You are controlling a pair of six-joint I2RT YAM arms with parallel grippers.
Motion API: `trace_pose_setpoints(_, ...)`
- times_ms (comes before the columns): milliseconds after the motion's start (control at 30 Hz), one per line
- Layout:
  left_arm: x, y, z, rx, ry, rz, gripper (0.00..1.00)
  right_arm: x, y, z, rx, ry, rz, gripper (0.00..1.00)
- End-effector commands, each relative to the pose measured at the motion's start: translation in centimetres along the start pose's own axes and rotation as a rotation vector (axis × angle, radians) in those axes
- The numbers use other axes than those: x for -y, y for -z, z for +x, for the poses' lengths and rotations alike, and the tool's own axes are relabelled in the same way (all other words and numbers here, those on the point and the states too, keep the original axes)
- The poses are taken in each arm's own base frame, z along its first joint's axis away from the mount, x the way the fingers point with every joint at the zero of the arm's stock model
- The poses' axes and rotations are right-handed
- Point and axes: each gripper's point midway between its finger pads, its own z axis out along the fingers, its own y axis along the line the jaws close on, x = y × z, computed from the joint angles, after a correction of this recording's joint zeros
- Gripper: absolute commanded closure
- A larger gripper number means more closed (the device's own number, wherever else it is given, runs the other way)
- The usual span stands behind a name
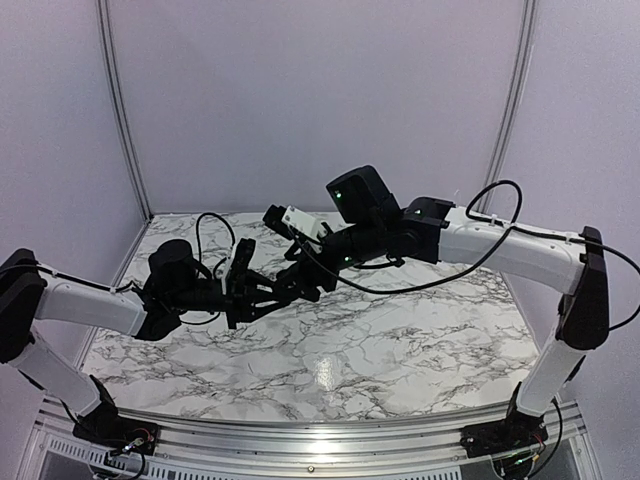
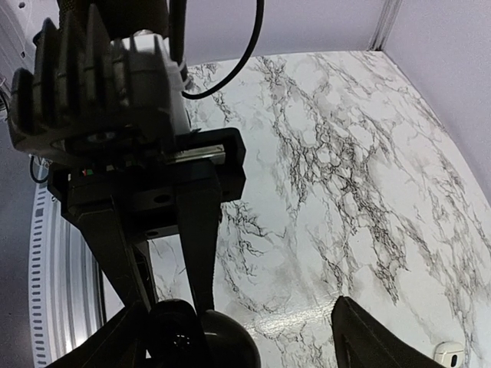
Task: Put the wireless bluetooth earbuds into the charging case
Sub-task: Adjust the left earbud in the left side groove of the charging case.
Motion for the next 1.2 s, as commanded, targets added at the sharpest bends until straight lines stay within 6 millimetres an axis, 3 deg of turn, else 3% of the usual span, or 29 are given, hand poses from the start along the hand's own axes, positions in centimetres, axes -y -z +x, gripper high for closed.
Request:
trace_pose_setpoints(0, 0.8, -0.7, -0.8, 0.013, -0.042, 0.043, 1.00, 1.9, 0.8, -2.8, 0.091, -0.016, 0.036, 0.19)
trace_pose_setpoints(1167, 0.4, -1.2, -1.2, 0.019, -0.087, -0.001, 1.00, 4.0, -0.2, -2.4, 0.119, -0.172, 0.087, 0.22)
